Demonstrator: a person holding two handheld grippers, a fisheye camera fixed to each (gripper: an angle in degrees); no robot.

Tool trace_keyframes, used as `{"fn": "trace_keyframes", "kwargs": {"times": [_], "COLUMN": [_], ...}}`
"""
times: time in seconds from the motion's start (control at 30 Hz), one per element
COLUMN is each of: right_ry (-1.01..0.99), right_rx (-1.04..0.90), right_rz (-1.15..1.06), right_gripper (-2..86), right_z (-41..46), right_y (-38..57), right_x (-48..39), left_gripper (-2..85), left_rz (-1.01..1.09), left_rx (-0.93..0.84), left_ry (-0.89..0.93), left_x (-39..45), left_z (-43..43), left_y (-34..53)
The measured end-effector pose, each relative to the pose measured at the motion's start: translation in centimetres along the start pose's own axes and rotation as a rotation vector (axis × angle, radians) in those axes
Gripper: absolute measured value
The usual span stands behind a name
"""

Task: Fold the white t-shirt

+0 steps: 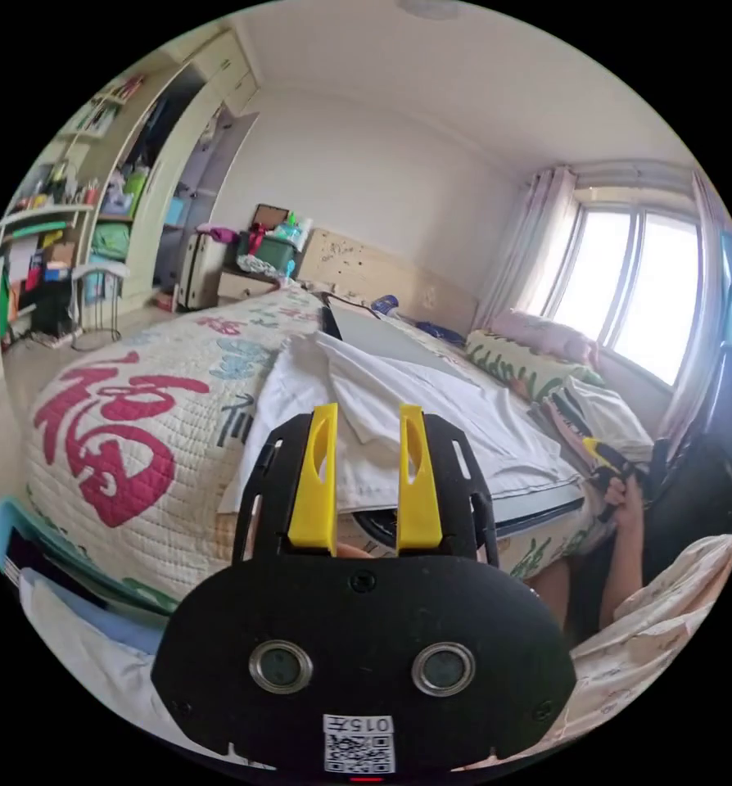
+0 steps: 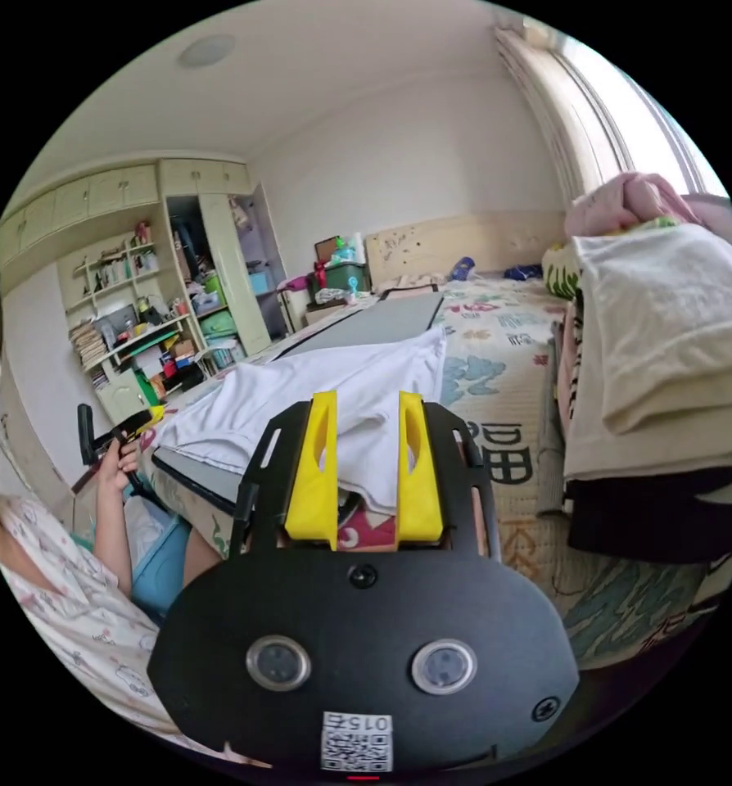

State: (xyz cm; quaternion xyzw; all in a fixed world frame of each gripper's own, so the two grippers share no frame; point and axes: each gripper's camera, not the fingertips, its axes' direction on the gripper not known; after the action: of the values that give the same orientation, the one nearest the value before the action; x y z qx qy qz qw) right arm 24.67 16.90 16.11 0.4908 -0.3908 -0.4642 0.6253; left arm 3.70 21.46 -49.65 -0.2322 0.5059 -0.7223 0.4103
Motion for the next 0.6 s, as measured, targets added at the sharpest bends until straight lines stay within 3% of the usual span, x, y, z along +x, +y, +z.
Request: {"fn": "trace_keyframes", "kwargs": {"times": [0.17,0.4,0.6], "right_ry": [-0.080,-0.099,-0.180], "right_rx": [-0.131,-0.093,-0.084], "right_rz": [-0.011,0.022,0.099], "right_gripper": [10.8,1.9,12.7], "right_z": [1.9,-0.2,-1.2], "right_y": [-3.8,-6.9,-9.9], "right_x": [-1.0,-1.4,-0.6], "left_gripper": [9.3,0.1,-0.5], "left_rz": [0.017,0.020,0.070], "left_rx": [-0.090,-0.011,-0.009], "left_ry": [0.050,0.073,0.036], "left_x": [0.8,2.3,5.6], "left_z": [3.8,2.7,2.8], "left_y": [-1.4,-1.2,-0.2]}}
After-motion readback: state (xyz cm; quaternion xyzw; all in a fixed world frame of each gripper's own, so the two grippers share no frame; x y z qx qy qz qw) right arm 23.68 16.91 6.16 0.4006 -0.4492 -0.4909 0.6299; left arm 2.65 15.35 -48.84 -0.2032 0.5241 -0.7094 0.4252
